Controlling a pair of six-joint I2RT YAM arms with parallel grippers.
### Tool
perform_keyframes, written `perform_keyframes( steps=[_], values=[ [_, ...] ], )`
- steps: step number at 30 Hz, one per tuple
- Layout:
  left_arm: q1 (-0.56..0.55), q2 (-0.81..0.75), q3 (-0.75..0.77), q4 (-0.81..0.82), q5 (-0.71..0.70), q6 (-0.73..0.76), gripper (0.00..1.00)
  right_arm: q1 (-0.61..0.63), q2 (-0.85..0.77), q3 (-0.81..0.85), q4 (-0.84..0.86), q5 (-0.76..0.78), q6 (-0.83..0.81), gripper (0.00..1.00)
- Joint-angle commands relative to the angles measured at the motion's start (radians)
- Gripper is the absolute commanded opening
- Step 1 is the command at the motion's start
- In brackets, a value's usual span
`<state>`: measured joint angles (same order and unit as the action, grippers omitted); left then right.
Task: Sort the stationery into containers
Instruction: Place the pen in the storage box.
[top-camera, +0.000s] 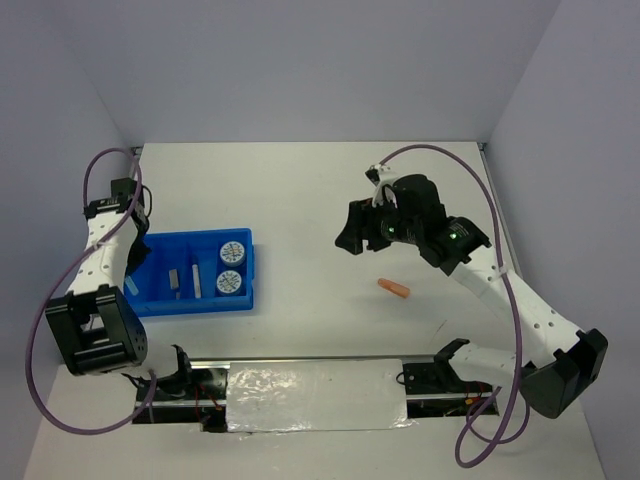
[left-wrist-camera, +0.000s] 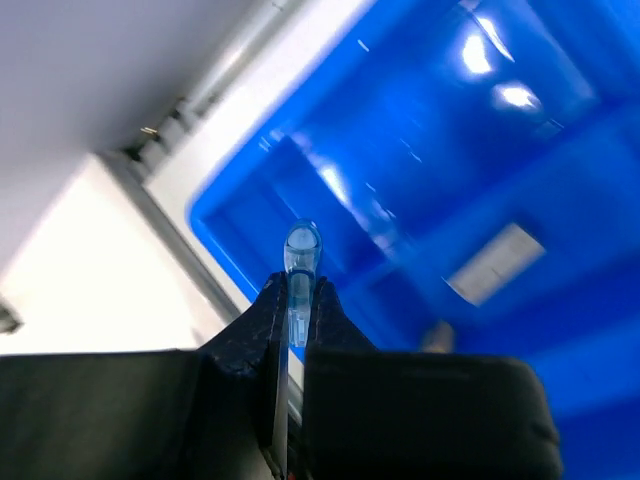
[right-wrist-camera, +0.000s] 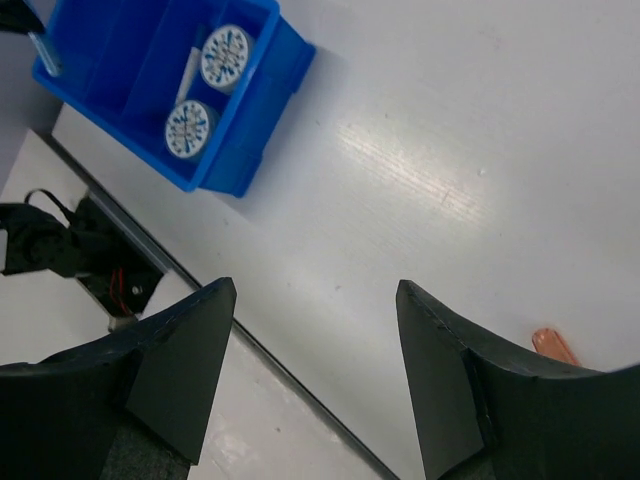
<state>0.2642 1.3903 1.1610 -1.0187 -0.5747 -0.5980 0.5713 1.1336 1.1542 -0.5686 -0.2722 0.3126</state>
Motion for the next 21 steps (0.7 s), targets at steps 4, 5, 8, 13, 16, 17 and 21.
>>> perform_keyframes(
  steps=[4, 5, 8, 13, 16, 17, 21],
  values=[
    [0.020, 0.098, 0.055, 0.022, -0.186, 0.024, 0.00, -0.007, -0.008, 0.001, -0.097, -0.019, -0.053, 0.73],
    [0.024, 0.110, 0.060, 0.020, -0.192, 0.018, 0.00, -0.007, -0.011, 0.005, -0.102, -0.018, -0.056, 0.73],
    [0.027, 0.148, 0.066, 0.046, -0.140, 0.030, 0.06, -0.007, -0.008, 0.028, -0.125, -0.015, -0.059, 0.73],
    [0.027, 0.165, 0.048, 0.098, -0.079, 0.053, 0.41, -0.007, 0.006, 0.049, -0.157, 0.028, -0.056, 0.74],
    [0.027, 0.177, 0.068, 0.097, -0.056, 0.058, 0.64, -0.008, 0.014, 0.026, -0.172, 0.079, -0.053, 0.78],
    [0.027, 0.177, 0.074, 0.091, -0.039, 0.058, 0.71, -0.014, 0.021, 0.018, -0.184, 0.129, -0.052, 0.80],
    [0.027, 0.133, 0.118, 0.049, -0.005, 0.052, 0.83, -0.047, 0.168, -0.010, -0.313, 0.238, -0.050, 0.80]
  ],
)
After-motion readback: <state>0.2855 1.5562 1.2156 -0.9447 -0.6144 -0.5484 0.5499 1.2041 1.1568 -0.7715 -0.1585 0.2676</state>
